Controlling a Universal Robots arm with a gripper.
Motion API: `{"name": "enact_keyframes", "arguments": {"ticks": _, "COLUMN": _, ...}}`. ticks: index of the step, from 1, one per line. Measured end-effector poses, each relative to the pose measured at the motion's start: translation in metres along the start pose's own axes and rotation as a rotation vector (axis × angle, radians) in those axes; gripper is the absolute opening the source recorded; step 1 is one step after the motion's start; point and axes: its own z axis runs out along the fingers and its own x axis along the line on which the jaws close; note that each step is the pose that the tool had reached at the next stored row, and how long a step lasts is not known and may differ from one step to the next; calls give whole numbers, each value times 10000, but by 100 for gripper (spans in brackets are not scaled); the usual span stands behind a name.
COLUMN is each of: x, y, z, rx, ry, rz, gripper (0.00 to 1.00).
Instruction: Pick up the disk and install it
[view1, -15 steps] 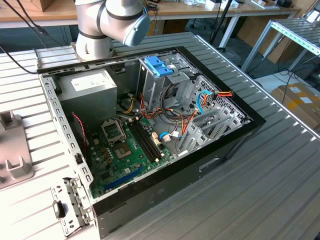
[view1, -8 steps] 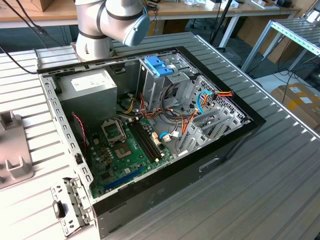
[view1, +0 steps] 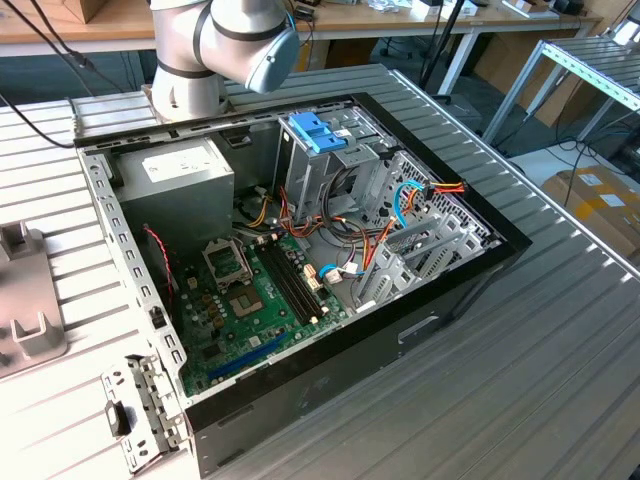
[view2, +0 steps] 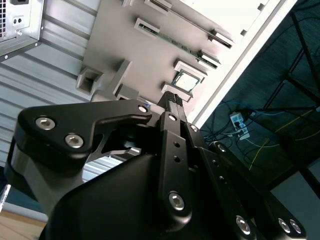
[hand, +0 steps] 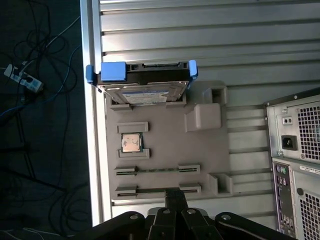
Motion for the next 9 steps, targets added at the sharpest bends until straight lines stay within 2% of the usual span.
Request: {"name": "enact_keyframes", "arguments": {"ticks": 9, "x": 40, "y": -3, "z": 2, "rx": 0, "ry": 0, "rz": 0, "gripper": 11}}
